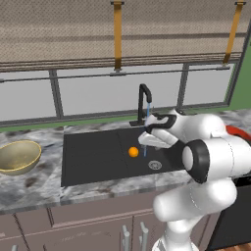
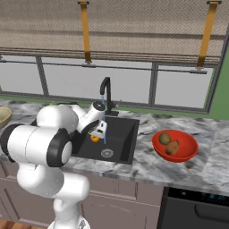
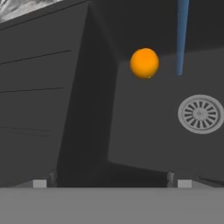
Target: Pick the potatos from the sink and place them in one bowl. Place the orange in the other bowl. Then turn off the sink faucet.
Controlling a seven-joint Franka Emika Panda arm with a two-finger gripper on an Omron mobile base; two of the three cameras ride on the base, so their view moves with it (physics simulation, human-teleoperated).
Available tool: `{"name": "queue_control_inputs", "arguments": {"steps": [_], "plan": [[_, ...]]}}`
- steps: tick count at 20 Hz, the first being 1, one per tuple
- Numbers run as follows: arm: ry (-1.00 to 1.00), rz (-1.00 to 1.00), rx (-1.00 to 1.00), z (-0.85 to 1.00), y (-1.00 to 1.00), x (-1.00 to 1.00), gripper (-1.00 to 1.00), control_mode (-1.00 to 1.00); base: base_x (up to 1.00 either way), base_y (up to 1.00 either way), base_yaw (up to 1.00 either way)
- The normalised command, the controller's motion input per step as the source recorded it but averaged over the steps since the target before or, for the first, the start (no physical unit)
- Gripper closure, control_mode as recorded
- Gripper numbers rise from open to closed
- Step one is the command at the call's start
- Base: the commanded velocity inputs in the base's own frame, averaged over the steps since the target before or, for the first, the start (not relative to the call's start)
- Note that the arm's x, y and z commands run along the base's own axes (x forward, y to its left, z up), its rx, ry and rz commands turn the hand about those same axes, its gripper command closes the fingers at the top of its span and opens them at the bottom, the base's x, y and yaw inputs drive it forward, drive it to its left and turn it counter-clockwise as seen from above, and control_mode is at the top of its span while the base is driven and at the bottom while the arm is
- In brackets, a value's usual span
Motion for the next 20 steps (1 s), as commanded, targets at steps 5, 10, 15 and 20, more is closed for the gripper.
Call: {"name": "queue_control_inputs", "arguments": {"steps": [5,10,15,20], "plan": [[0.0,0.0,0.01,-0.23,0.0,0.32,-1.0,-1.0,0.0,0.0,0.0],[0.0,0.0,0.01,-0.25,0.0,0.3,-1.0,-1.0,0.0,0.0,0.0],[0.0,0.0,0.01,-0.32,0.0,0.34,-1.0,-1.0,0.0,0.0,0.0],[0.0,0.0,0.01,-0.33,0.0,0.34,-1.0,-1.0,0.0,0.0,0.0]]}}
